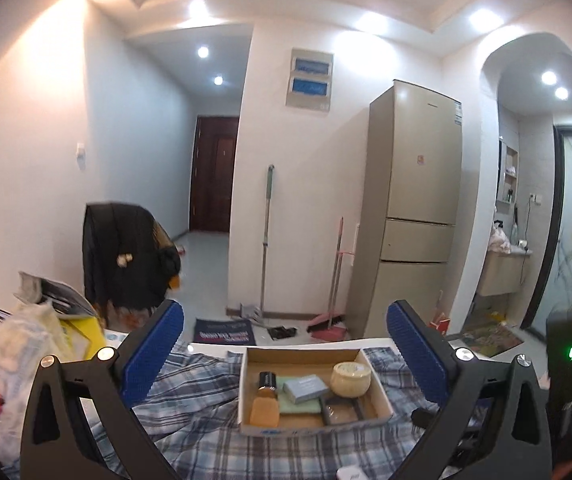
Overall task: Organize rigid objects
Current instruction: 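Lift both grippers away from the cardboard box, then lower the right gripper onto the white AUX remote and grasp it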
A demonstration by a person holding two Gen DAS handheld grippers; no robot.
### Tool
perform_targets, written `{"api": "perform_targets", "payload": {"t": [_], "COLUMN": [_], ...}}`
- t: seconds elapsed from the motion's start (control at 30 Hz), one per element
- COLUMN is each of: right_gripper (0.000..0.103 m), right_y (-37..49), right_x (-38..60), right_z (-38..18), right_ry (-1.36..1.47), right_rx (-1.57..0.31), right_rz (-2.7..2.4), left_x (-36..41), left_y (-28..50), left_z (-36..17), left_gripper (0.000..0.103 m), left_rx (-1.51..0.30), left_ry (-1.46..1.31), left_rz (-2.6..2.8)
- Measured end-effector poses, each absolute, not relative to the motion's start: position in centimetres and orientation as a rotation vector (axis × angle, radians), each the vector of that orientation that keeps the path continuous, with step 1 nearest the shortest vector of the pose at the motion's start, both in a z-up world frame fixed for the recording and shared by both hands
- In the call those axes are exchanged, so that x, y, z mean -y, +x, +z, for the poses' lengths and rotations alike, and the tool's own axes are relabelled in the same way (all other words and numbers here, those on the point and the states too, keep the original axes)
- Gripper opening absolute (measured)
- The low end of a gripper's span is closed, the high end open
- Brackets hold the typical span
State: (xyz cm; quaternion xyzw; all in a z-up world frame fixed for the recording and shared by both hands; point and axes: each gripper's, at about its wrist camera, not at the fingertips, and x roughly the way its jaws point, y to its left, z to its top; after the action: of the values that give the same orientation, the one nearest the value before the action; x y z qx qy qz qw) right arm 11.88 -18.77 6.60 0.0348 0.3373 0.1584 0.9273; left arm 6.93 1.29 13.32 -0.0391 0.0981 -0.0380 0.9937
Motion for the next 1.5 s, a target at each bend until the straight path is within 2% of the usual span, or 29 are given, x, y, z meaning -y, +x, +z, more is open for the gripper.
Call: {"api": "perform_targets", "payload": {"t": [0.33,0.83,1.5], "right_gripper": [0.074,0.074,0.074], "right_y": [9.0,12.0,12.7], "right_x": [19.8,19.4,17.3], "right_z": [3.9,-2.6,-7.5], "right_ry": [0.086,0.109,0.066], "right_rx": [-0.704,-0.897,-1.078], "right_rz": [0.346,0.362,0.440], "left_x": [1.2,-0.9,-1.9], "left_y": [2.7,4.5,6.5], "left_z": [8.2,2.1,-1.7], "left_gripper": [0.103,0.103,0.103], "left_rx": [-0.264,-0.382,-0.477], "left_ry": [0.057,0.022,-0.046], "left_rz": [-0.181,-0.199,-0.166]}}
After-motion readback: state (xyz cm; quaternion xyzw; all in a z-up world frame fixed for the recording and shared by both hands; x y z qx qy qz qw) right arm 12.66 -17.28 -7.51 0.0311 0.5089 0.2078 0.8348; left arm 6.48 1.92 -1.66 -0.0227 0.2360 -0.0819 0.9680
